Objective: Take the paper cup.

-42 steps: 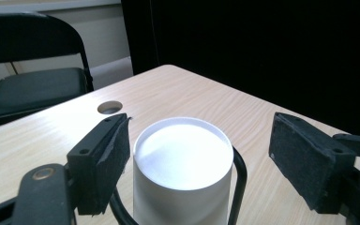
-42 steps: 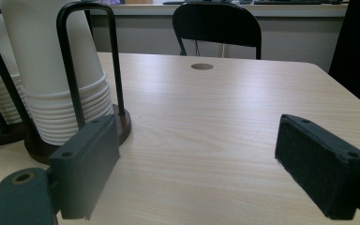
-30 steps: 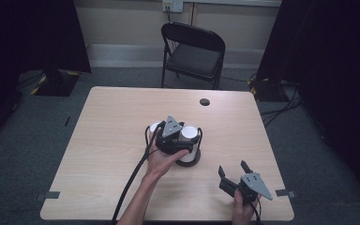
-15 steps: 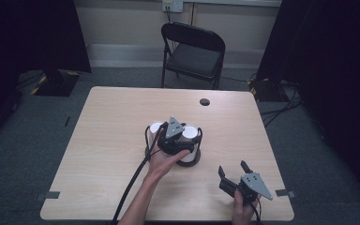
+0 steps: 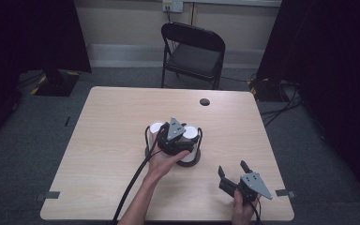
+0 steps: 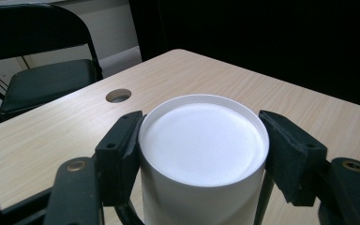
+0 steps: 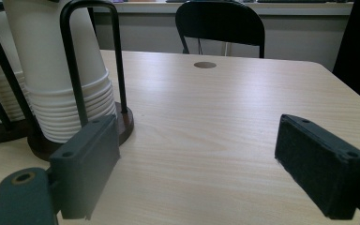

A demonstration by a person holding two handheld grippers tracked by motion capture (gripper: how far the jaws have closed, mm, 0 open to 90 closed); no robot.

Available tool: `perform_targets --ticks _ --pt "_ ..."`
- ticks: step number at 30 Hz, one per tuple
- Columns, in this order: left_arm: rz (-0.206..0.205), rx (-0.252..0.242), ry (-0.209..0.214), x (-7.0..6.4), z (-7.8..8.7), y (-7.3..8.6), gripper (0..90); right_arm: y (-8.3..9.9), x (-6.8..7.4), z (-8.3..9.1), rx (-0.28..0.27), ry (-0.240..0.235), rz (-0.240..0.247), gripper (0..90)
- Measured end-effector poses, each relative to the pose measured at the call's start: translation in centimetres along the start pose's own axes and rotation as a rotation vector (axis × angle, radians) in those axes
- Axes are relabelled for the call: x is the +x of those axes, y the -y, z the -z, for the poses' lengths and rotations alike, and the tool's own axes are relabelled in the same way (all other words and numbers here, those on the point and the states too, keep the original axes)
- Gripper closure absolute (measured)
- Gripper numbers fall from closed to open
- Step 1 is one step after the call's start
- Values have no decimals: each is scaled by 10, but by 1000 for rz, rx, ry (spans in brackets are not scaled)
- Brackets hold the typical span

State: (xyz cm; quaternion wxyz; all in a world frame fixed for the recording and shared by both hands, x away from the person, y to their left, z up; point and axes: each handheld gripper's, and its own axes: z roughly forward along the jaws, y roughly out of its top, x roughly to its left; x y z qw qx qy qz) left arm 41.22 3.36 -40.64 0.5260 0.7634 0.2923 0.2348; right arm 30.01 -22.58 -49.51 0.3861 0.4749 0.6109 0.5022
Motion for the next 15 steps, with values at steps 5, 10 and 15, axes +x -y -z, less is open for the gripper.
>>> perform_targets --ticks 5,10,15 --pt "24 -29 9 2 4 -3 339 0 0 0 2 -1 -1 134" --pt "55 -36 21 5 6 -4 339 0 0 0 2 -1 0 134" --pt "55 -38 21 4 8 -5 339 0 0 0 4 -4 0 134"
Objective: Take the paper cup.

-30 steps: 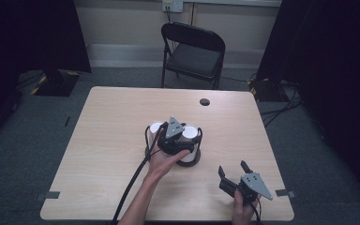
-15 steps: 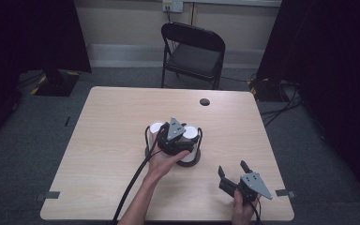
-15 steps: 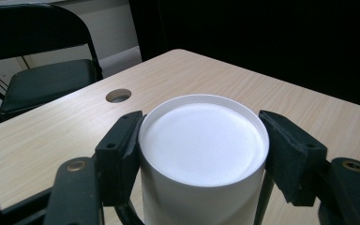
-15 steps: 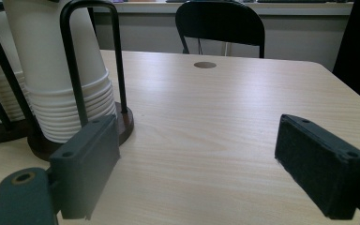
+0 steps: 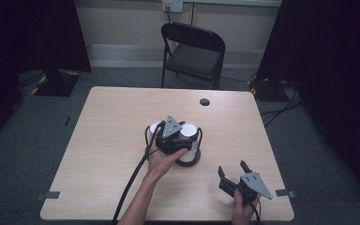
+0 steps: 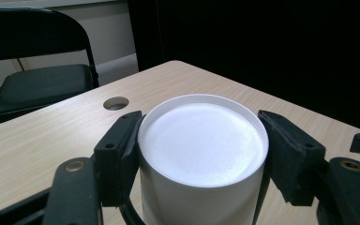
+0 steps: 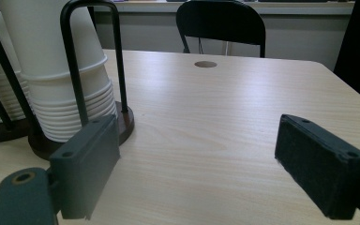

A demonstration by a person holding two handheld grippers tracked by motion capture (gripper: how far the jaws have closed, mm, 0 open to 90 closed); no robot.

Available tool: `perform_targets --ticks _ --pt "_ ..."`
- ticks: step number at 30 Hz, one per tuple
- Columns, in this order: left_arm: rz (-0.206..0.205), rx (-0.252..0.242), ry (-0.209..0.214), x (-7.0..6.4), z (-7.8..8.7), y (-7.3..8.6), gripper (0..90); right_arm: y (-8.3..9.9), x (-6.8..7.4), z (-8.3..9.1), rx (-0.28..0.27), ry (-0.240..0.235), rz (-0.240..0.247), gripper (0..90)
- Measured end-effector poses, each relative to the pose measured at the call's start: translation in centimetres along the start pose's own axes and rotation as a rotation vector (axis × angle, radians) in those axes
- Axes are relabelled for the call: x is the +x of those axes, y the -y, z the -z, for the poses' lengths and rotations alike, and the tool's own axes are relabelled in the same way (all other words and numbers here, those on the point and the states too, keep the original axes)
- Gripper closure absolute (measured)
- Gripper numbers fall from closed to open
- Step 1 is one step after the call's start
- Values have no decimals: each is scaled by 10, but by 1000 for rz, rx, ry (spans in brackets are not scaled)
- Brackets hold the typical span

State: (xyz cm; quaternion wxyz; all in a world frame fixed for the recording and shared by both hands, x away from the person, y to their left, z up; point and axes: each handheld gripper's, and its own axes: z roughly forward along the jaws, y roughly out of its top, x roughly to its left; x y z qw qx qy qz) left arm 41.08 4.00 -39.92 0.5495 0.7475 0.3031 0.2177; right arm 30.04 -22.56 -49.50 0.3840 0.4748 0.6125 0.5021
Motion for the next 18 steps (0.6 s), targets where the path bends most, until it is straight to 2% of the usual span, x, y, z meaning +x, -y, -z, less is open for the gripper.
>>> perform_targets --ticks 8,10,18 --pt "4 -18 -10 0 4 -3 340 0 0 0 -1 0 1 133" --pt "5 -39 -13 1 6 -4 340 0 0 1 -6 5 -1 133" --pt "10 -52 -12 1 10 -7 341 0 0 0 -4 4 -1 133"
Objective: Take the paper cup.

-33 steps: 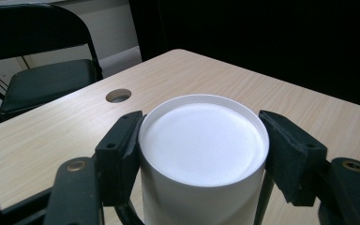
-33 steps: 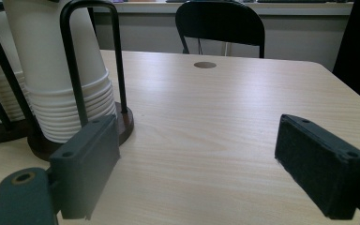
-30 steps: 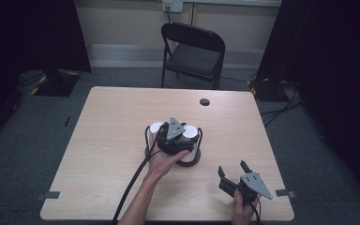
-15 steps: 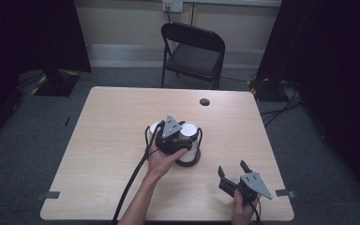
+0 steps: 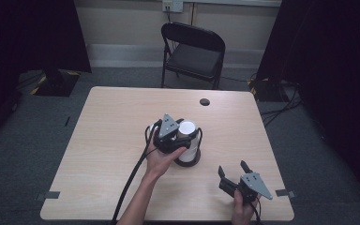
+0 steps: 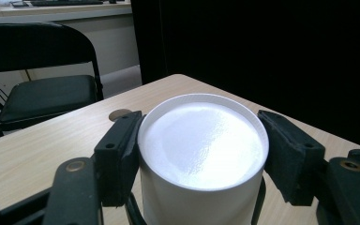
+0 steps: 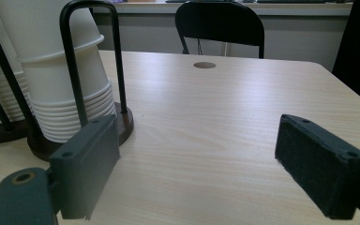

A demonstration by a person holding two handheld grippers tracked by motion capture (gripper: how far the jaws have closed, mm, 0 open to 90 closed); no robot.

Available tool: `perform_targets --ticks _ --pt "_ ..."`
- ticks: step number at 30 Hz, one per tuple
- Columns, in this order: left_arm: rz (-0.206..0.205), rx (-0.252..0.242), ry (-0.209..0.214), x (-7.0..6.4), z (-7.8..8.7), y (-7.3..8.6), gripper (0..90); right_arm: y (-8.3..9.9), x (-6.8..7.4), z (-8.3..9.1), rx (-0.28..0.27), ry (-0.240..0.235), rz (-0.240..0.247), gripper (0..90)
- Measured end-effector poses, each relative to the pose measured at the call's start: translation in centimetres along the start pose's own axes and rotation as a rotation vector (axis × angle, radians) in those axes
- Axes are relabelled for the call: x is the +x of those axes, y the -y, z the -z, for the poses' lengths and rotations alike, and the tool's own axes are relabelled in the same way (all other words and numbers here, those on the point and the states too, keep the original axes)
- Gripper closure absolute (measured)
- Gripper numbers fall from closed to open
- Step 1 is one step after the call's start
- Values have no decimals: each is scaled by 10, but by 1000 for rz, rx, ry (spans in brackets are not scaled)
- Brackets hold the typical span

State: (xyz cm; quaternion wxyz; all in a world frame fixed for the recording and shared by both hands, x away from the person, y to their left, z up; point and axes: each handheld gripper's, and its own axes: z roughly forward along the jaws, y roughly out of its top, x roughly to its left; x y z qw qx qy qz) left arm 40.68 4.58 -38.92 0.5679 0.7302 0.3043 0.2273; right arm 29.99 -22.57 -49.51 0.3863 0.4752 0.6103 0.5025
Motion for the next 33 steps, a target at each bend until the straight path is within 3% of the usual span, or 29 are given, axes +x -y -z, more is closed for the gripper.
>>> perform_targets --ticks 17,33 --pt "10 -27 12 1 7 -8 341 0 0 0 4 -4 4 134" --pt "12 -69 -4 1 15 -16 342 0 1 -1 6 -4 4 134"
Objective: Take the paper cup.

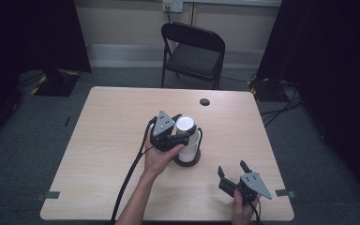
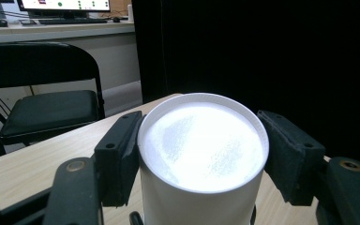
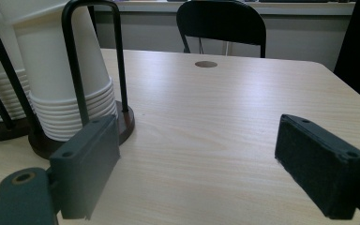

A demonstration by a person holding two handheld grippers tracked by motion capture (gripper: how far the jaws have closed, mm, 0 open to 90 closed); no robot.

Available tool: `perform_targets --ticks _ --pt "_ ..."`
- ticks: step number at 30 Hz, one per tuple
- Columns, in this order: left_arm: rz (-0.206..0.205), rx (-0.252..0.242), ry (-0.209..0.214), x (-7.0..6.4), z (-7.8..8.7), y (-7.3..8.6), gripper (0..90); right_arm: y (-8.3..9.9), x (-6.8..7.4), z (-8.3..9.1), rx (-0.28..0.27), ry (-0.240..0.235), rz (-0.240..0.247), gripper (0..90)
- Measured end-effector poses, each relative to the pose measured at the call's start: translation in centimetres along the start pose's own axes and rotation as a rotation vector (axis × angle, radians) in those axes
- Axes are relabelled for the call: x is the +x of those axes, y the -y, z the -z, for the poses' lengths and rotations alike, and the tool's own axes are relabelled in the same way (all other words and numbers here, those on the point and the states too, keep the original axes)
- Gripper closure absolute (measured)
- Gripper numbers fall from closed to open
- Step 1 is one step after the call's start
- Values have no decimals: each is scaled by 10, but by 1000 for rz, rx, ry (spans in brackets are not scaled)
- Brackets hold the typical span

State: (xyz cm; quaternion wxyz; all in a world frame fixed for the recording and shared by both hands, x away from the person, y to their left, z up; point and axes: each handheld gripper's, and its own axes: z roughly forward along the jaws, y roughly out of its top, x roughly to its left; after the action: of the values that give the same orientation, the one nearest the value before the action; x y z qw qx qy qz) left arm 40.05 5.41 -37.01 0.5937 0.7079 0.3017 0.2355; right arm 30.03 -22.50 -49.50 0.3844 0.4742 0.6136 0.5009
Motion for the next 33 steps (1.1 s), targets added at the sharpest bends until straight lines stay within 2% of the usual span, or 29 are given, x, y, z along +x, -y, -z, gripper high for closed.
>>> perform_targets --ticks 3,4,18,26,31,33 --pt "1 -12 -6 0 2 -3 342 0 0 0 1 -1 0 134" --pt "15 -16 -6 -1 3 -4 342 0 0 0 3 -5 1 135" --pt "-3 -69 -10 -2 14 -16 342 0 0 0 4 -8 2 135" --pt "17 -99 -21 -3 18 -19 342 0 0 0 3 -6 2 135" --pt "39 -131 -9 -3 25 -24 342 0 0 0 3 -8 5 135" --pt "33 -143 -16 -2 29 -27 342 0 0 0 3 -8 3 135"
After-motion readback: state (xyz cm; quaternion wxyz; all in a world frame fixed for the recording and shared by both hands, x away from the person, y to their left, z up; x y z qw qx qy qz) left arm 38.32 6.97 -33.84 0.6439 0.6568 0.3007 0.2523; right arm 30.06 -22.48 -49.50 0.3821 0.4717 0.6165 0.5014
